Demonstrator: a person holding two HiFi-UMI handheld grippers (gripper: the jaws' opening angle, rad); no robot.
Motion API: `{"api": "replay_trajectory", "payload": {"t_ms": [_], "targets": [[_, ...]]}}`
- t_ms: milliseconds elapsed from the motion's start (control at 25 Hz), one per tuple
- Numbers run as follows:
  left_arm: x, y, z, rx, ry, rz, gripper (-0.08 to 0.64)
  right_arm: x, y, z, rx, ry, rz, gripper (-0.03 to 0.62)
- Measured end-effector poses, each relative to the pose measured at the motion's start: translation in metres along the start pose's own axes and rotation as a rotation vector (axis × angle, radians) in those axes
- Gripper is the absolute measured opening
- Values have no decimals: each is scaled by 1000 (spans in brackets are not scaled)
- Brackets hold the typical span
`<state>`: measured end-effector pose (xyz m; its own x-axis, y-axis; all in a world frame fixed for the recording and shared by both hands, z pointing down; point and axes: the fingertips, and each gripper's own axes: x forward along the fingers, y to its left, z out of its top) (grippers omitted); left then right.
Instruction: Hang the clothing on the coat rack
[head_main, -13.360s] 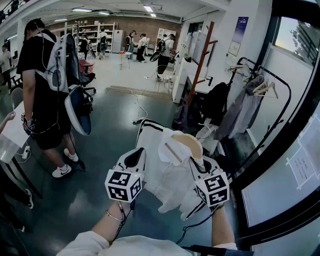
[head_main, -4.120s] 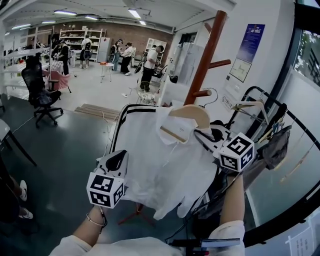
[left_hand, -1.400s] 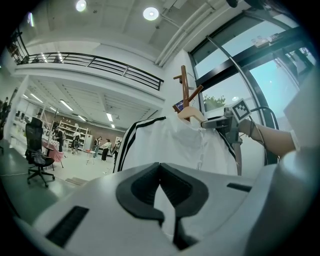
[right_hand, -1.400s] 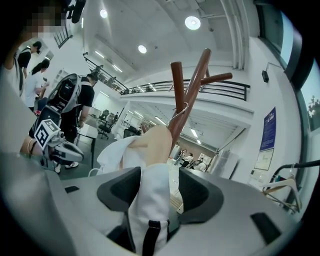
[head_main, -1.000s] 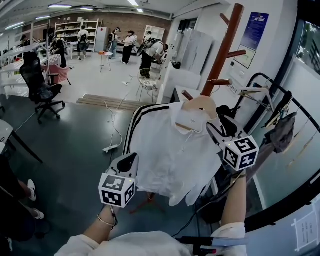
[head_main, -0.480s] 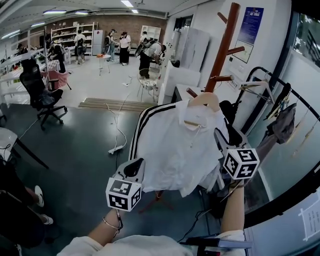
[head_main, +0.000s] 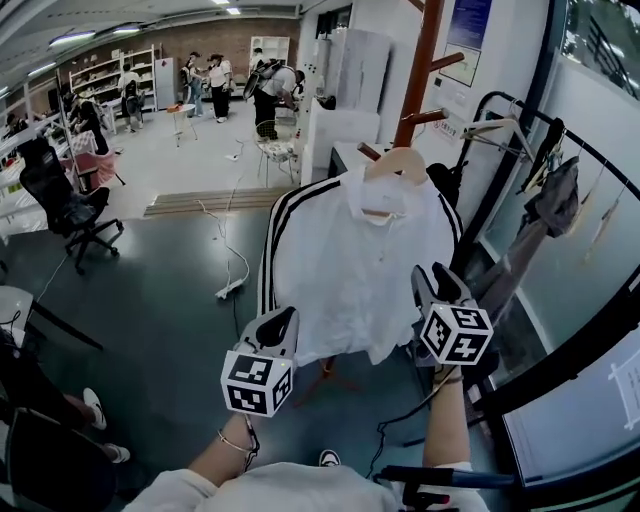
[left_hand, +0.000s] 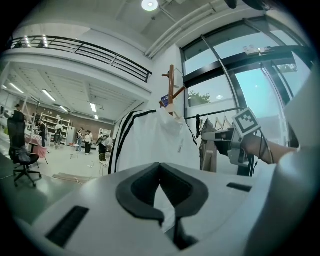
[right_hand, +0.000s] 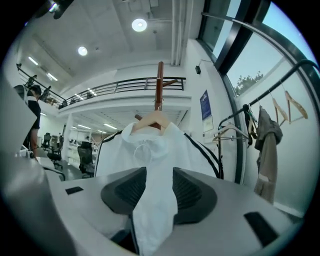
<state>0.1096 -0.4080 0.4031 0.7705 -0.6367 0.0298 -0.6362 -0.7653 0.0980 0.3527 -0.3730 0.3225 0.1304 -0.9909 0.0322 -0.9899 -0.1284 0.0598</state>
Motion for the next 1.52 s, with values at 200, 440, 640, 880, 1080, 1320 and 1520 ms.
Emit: {"api": "replay_trajectory", "payload": {"t_ms": [200,440,640,880,1080,1320,1520], "targets": [[-3,-4,-14,-18,21,-40,8,-18,14,-42,41,58,-72,156],[1,-15,-25,-65,37,-77,8,-56,24,-78,157,100,-151,43],[4,-25,-37,-92,54,-78,8,-78,15,-106,216,148,-192,26],[11,-39,-41,-96,53,-46,8,-89,6,-123,230,167,-176,26],[12,-54,-42,-112,62,-2,8,-92,5,-138,206,220,-114,25],[7,-64,-46,-86,70,51,8,-92,8,-156,234,243,-50,25],[7,-68,-37,-63,62,74,8,-87,9,-148,215,217,-12,25]]}}
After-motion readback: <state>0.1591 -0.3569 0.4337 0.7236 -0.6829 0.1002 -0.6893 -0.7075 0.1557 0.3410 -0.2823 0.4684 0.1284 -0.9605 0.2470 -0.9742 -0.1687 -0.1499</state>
